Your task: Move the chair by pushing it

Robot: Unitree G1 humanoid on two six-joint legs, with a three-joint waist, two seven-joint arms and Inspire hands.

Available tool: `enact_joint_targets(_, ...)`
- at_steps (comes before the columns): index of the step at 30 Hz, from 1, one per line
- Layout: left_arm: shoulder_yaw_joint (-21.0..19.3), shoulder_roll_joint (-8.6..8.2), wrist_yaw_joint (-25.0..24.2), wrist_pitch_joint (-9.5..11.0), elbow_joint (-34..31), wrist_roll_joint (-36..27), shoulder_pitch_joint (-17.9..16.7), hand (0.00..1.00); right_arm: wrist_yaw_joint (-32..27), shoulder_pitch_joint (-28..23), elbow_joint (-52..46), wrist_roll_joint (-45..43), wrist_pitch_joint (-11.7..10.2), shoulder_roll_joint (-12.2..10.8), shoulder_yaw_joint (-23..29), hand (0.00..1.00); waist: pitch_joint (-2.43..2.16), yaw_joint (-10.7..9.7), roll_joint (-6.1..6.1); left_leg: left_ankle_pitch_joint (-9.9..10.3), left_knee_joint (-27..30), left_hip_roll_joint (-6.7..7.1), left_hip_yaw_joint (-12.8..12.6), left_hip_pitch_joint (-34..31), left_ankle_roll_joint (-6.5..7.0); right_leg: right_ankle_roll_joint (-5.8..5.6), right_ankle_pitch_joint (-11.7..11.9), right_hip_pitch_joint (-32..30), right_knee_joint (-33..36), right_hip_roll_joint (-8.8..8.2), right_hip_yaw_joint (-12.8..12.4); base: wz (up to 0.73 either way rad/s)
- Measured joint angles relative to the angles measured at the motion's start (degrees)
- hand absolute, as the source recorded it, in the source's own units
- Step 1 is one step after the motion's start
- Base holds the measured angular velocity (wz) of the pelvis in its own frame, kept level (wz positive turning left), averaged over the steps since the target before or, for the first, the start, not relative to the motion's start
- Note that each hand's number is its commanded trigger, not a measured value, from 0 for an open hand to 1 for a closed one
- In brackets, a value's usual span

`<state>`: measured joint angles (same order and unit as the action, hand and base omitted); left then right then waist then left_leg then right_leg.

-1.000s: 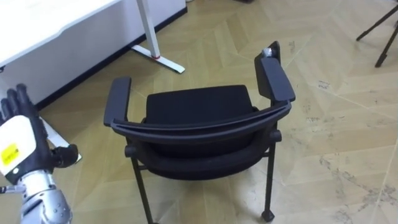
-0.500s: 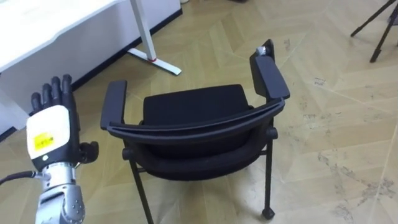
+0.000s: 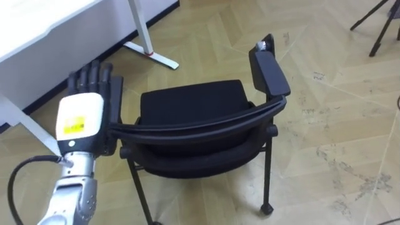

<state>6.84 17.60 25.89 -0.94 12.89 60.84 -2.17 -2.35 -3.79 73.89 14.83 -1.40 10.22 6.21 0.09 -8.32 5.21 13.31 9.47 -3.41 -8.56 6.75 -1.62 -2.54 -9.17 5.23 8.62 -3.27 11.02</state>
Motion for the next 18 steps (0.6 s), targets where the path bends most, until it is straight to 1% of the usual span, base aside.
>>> enact_joint_targets(3, 0.8, 0.46, -1.6, 0.0, -1.3, 0.0, 0.0, 0.0, -0.1, 0.1, 0.0, 0.1, 0.0, 0.1, -0.4, 0.0, 0.05, -0.1, -0.02, 0.0, 0.0, 0.0, 0.0, -0.2, 0.0, 0.0, 0.0, -0.2, 0.0, 0.0, -0.1, 0.0)
enact_joint_targets(4, 1.4, 1.11, -1.8, -0.1, -1.3, 0.0, 0.0, 0.0, -0.2, 0.3, 0.0, 0.1, 0.0, 0.1, -0.5, 0.0, 0.06, -0.3, -0.04, 0.0, 0.0, 0.0, -0.1, -0.1, 0.0, 0.0, 0.0, -0.2, 0.0, 0.0, -0.1, 0.0)
enact_joint_targets(6, 2.4, 1.73, -1.9, -0.2, -1.3, 0.0, 0.0, 0.0, -0.2, 0.7, 0.0, 0.0, 0.0, 0.0, -0.8, 0.0, 0.09, -0.6, -0.06, 0.0, -0.1, 0.0, -0.1, -0.2, 0.0, 0.0, 0.0, -0.2, 0.0, -0.01, -0.1, 0.0)
enact_joint_targets(8, 3.0, 1.72, -2.5, -0.2, -1.4, 0.0, 0.0, 0.0, -0.2, 0.9, 0.0, 0.0, 0.0, 0.0, -1.4, 0.0, 0.18, -0.8, -0.17, 0.0, -0.1, 0.0, -0.1, -0.2, 0.0, 0.0, 0.0, -0.2, 0.0, -0.01, -0.1, 0.0)
enact_joint_targets(12, 5.4, 1.73, -4.3, -0.3, -1.8, 0.0, 0.0, 0.0, -0.2, 0.9, 0.0, 0.0, 0.0, 0.1, -2.1, 0.0, 0.42, -1.0, -0.33, 0.0, -0.1, 0.0, -0.4, -0.2, 0.0, 0.0, 0.0, -0.3, 0.0, -0.01, -0.2, 0.0)
enact_joint_targets(18, 8.1, 1.73, -5.3, -0.3, -1.9, 0.0, 0.5, 0.0, -0.1, 0.9, -0.1, 0.6, 0.0, 0.4, -3.6, 0.0, 0.44, -1.4, -0.25, 0.0, -0.1, 0.0, -0.8, -0.3, 0.0, -0.01, 0.0, -0.4, 0.0, 0.0, -0.5, 0.0)
